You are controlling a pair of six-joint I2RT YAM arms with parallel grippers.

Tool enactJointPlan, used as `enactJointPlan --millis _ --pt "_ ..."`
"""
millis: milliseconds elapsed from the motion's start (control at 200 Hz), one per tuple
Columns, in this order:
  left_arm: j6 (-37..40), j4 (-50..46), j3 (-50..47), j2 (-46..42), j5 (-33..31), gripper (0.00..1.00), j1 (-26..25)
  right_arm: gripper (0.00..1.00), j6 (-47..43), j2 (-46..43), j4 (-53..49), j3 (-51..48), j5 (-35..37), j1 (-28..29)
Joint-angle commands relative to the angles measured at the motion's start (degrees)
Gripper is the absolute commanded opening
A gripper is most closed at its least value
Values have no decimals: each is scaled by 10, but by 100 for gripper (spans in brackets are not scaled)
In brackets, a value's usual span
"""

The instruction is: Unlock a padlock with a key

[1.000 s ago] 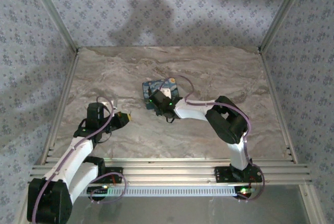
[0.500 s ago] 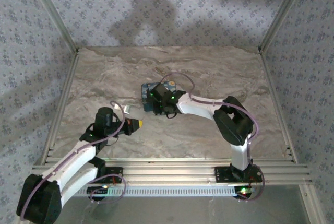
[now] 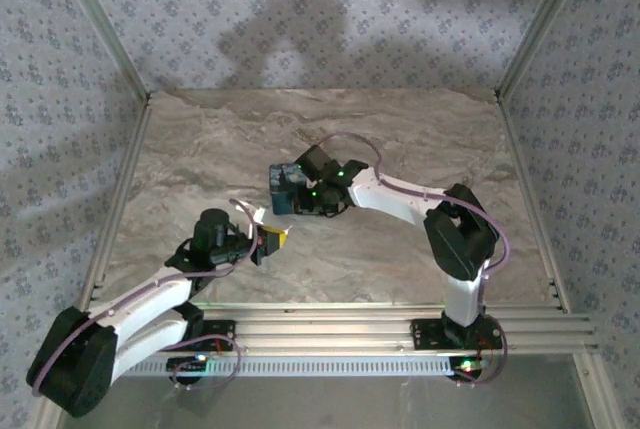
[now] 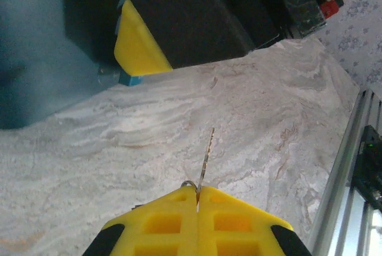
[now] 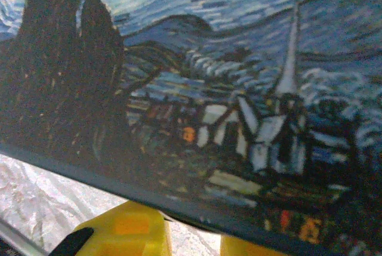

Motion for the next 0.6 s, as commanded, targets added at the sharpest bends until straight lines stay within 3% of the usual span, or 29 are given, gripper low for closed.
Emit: enactJointPlan --millis 0,595 --pt "29 73 8 23 -2 0 -3 0 22 -26 -6 19 -56 -12" --pt "-21 257 12 162 12 0 -4 0 42 -46 2 3 -176 -68"
